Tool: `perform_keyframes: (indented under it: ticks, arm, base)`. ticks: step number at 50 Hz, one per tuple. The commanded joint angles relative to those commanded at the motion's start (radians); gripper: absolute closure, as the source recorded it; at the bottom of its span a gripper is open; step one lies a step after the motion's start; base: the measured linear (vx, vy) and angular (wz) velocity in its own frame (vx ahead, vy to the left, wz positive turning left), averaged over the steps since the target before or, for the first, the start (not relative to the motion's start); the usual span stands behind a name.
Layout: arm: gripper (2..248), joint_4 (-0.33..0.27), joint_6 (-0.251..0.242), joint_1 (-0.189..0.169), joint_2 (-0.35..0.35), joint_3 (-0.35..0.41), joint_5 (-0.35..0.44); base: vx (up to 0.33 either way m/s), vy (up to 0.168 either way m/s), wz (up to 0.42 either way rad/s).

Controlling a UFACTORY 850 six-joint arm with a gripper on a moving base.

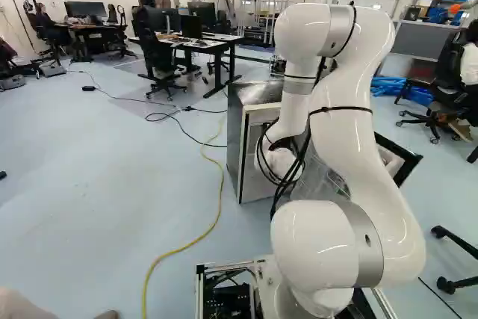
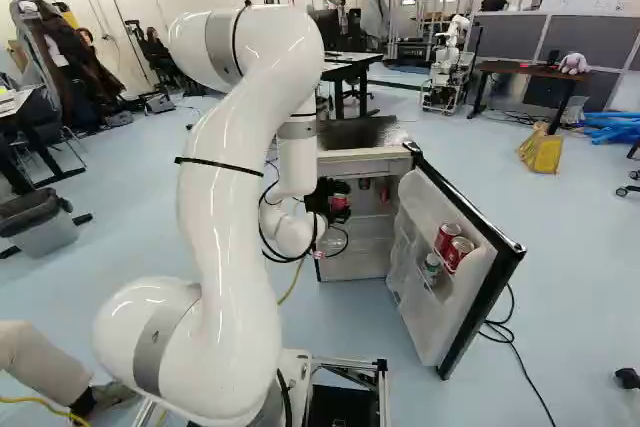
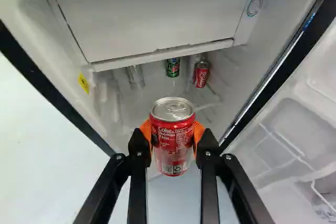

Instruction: Grab a drink from the fridge

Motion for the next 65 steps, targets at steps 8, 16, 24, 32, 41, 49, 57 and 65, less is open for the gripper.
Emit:
perform_keyframes:
  ticks: [8, 16, 24, 32, 41, 49, 57, 65]
  arm:
    - [155, 0.0, 0.0, 0.011, 0.053, 0.056, 0.0]
    - [155, 0.0, 0.0, 0.02, 0.103, 0.103, 0.0]
    - [155, 0.0, 0.0, 0.027, 0.146, 0.138, 0.0]
    - [155, 0.0, 0.0, 0.032, 0.184, 0.163, 0.0]
    - [155, 0.0, 0.0, 0.034, 0.22, 0.18, 0.0]
    - [155, 0.0, 0.0, 0.035, 0.251, 0.192, 0.0]
    - [155, 0.0, 0.0, 0.035, 0.28, 0.203, 0.0]
    - [155, 0.0, 0.0, 0.035, 0.31, 0.213, 0.0]
  base:
    - [0.0, 0.0, 0.0]
    - [0.0, 0.0, 0.0]
    - [0.0, 0.0, 0.0]
    - [0.0, 0.0, 0.0]
    - [0.0, 0.0, 0.0]
    - [0.0, 0.0, 0.0]
    - [0.0, 0.0, 0.0]
    - [0.0, 0.0, 0.0]
